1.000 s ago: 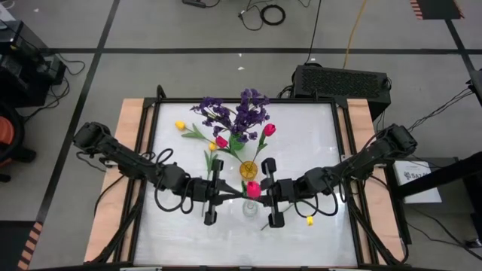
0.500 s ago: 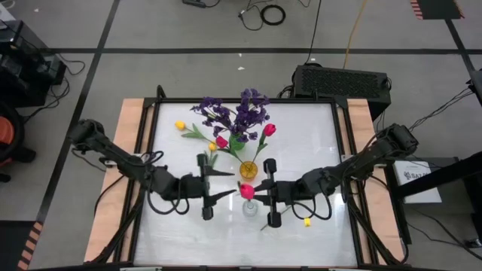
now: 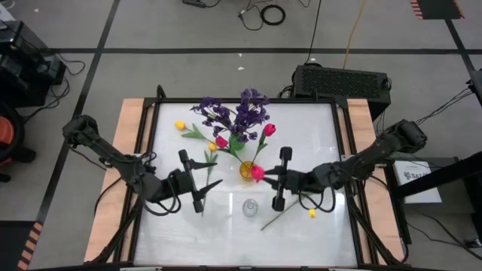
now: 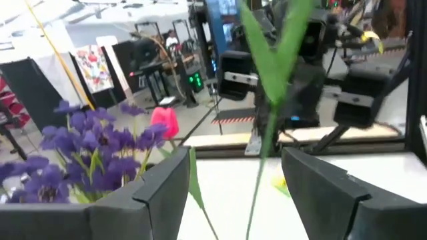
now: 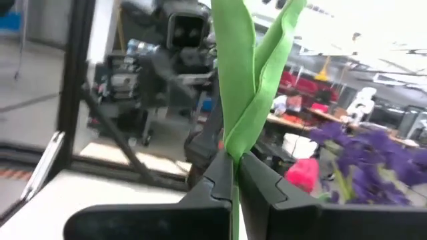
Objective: Sort flowers into vase by color
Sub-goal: Put the pink flower into the yellow vase
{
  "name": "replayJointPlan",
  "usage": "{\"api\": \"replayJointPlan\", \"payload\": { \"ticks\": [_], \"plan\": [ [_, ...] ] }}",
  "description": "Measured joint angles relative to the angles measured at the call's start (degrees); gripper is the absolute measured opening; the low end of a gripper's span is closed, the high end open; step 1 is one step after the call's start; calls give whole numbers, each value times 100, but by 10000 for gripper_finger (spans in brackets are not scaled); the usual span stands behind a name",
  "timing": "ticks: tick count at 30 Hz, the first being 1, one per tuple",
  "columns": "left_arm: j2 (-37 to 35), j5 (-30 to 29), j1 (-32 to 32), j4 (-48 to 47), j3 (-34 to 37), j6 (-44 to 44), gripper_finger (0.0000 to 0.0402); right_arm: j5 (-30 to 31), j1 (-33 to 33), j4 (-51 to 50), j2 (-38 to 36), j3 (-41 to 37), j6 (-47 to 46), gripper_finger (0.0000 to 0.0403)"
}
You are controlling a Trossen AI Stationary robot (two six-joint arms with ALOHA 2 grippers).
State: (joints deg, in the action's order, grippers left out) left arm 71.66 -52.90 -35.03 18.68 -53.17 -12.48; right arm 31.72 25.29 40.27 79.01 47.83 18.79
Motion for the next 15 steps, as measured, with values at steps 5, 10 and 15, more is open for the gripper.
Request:
{"api": "replayJointPlan", "payload": {
  "ticks": [5, 10, 15],
  "plan": [
    [-37, -11, 13, -362, 0, 211, 244, -218, -276, 790, -7, -472, -93, 0],
    [-37, -11, 17, -370, 0, 211, 244, -209, -427, 926, -5, -652, -161, 0],
    [-37, -11, 17, -383, 0, 213, 244, -223, -502, 911, 113, -678, -227, 0]
  ]
}}
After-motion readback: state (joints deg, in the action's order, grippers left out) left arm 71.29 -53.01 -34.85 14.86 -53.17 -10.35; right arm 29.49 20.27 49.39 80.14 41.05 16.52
